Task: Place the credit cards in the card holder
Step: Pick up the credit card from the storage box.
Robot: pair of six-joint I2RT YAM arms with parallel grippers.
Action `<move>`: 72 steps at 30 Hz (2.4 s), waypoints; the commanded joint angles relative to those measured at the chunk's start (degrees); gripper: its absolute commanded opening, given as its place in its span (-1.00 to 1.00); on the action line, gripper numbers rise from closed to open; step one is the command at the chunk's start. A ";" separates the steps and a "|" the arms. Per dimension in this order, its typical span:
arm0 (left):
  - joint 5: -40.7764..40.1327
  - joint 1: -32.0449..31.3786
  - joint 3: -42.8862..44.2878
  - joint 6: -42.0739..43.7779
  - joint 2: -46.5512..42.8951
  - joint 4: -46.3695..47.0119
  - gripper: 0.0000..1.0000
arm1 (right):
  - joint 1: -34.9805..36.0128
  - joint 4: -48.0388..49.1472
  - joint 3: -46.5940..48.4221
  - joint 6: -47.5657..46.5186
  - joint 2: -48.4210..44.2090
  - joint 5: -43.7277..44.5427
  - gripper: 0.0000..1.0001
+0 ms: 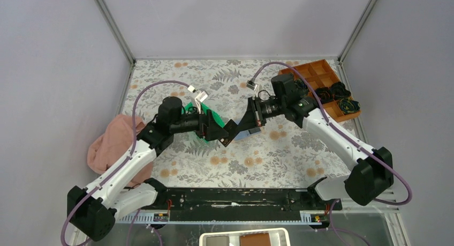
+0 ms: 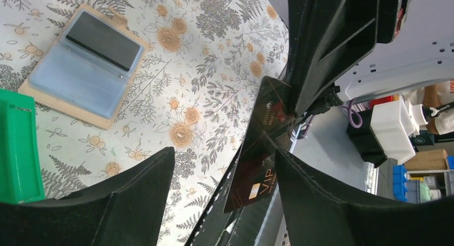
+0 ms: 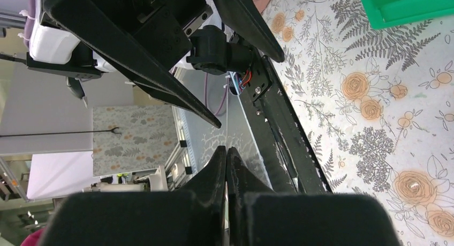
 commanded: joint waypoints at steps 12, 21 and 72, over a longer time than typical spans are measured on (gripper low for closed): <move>13.07 5.00 -1.59 -1.94 3.41 7.88 -0.37 | -0.69 7.31 -1.65 1.64 5.89 -7.95 -1.00; 15.69 8.38 -7.05 -9.61 2.60 17.93 -1.00 | -3.49 12.92 -2.22 4.29 6.45 -8.63 -0.47; -30.79 -3.34 -23.64 -41.91 3.11 53.86 -1.00 | -5.27 50.02 -17.44 23.74 7.57 6.41 -0.24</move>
